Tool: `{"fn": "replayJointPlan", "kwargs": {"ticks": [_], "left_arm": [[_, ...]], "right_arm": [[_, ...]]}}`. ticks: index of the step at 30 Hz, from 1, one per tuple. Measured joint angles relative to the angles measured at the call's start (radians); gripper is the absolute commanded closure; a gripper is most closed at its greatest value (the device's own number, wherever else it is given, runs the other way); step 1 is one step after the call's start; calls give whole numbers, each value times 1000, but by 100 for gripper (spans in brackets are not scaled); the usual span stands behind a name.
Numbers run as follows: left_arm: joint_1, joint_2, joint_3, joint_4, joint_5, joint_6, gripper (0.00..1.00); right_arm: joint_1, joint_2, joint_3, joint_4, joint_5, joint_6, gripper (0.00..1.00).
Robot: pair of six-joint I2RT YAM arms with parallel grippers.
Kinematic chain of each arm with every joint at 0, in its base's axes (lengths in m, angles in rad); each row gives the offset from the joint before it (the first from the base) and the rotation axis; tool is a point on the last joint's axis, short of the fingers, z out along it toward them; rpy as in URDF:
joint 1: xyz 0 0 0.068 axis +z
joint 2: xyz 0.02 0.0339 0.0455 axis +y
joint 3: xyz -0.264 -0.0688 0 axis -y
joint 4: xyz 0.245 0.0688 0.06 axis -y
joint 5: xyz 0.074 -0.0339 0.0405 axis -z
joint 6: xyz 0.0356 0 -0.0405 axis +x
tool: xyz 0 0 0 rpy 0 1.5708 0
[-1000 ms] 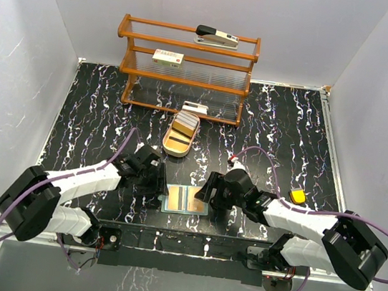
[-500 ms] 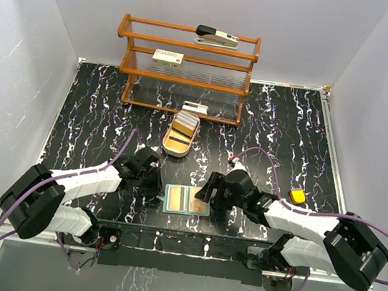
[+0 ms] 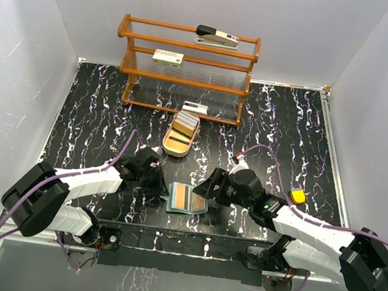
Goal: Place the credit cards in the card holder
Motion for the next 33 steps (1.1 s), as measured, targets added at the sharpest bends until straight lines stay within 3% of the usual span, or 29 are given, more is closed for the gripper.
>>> {"fn": "replayJointPlan", "kwargs": {"ticks": [10, 25, 33], "left_arm": [[-10, 52, -19, 138, 74, -80, 100], [-20, 72, -37, 235, 119, -128, 100], [-20, 63, -53, 229, 112, -126, 100]], "right_arm": [[1, 28, 23, 126, -115, 69, 32], [1, 141, 46, 199, -152, 76, 35], [3, 91, 245, -127, 17, -98, 23]]}}
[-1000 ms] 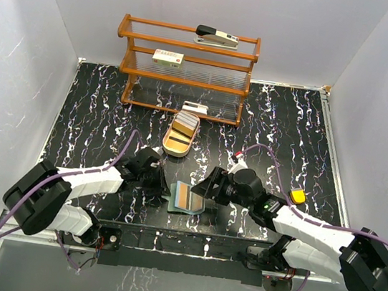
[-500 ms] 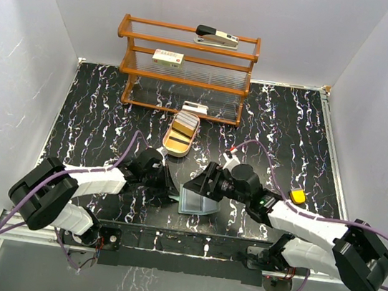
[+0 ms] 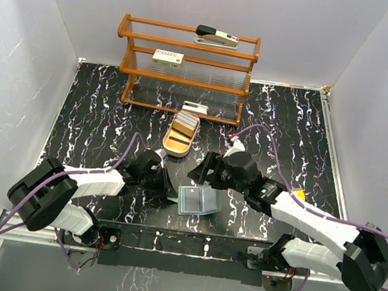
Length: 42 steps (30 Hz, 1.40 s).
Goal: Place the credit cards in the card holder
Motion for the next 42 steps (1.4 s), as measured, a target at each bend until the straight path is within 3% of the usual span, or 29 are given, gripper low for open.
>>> {"fn": "replayJointPlan", "kwargs": {"ticks": [6, 17, 22, 28, 38, 42], "left_arm": [[0, -9, 0, -4, -3, 10, 100], [0, -12, 0, -4, -3, 14, 100], [0, -12, -3, 0, -2, 11, 100], [-1, -13, -8, 5, 2, 2, 100], [-6, -13, -8, 38, 23, -25, 98], [-7, -13, -8, 46, 32, -32, 87]], "right_arm": [[-14, -100, 25, -196, 179, -81, 15], [-28, -102, -167, -221, 182, -38, 15], [-29, -89, -177, -182, 154, -26, 25], [-29, -88, -181, -36, 7, -23, 36], [-25, -18, -181, 165, -173, 33, 37], [-15, 50, -181, 218, -205, 45, 55]]}}
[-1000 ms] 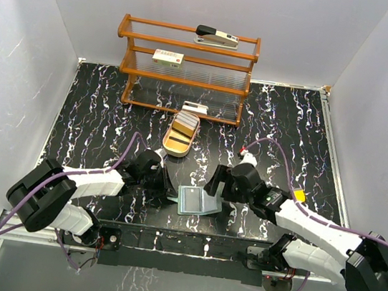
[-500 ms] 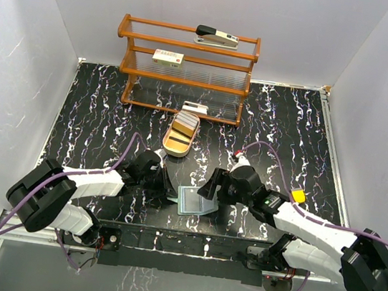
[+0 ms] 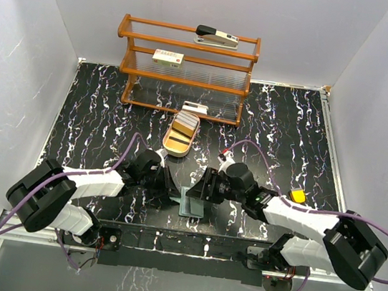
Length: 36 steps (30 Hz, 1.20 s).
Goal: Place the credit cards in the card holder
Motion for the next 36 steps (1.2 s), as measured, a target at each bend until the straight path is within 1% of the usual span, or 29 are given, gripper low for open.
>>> {"fn": "replayJointPlan", "kwargs": {"ticks": [3, 5, 8, 10, 15, 21, 24, 27, 32, 33, 34, 36], "left_arm": [[-2, -4, 0, -5, 3, -1, 86], [-4, -17, 0, -16, 3, -2, 84], [-4, -54, 0, -27, 3, -6, 78], [-4, -80, 0, -33, 2, -8, 76], [-4, -138, 0, -37, 3, -25, 74], [-4, -139, 0, -21, 17, -40, 72], [-4, -138, 4, -62, 5, -22, 71], [-3, -143, 35, -159, -39, 8, 71], [32, -205, 109, -324, -122, 60, 74], [39, -220, 119, -349, -138, 68, 76], [46, -234, 126, -375, -156, 77, 81], [55, -247, 130, -412, -182, 90, 87]], "right_arm": [[5, 41, 0, 9, -8, 3, 69], [7, 67, 0, 6, -6, 0, 71], [11, 89, 1, -11, 18, -14, 72], [16, 108, 8, -40, 40, -29, 72], [47, 166, 63, -110, 97, -72, 75], [93, 208, 122, -159, 174, -103, 79], [113, 214, 145, -194, 206, -109, 79], [132, 216, 168, -233, 244, -119, 79], [150, 230, 192, -264, 277, -121, 79], [151, 233, 195, -266, 278, -121, 79], [153, 237, 199, -268, 279, -121, 79], [157, 243, 204, -269, 281, -120, 79]]}}
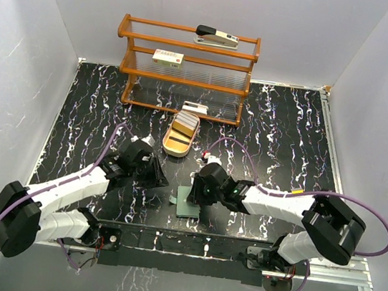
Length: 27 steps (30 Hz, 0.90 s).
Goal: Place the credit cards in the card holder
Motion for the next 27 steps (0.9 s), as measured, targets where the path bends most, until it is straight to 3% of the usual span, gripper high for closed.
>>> {"fn": "replayJointPlan", "kwargs": {"ticks": [5, 10, 19, 27], "left_arm": [[1, 27, -24, 1, 20, 11, 93], [1, 100, -88, 123, 111, -11, 96], [0, 153, -124, 303, 229, -72, 97], [0, 172, -131, 355, 248, -87, 97]], "right_arm": [[8, 16, 12, 7, 11, 4, 79], [16, 23, 21, 2, 24, 5, 79], [24, 21, 21, 1, 40, 16, 79], [25, -2, 18, 17, 38, 45, 79]]}}
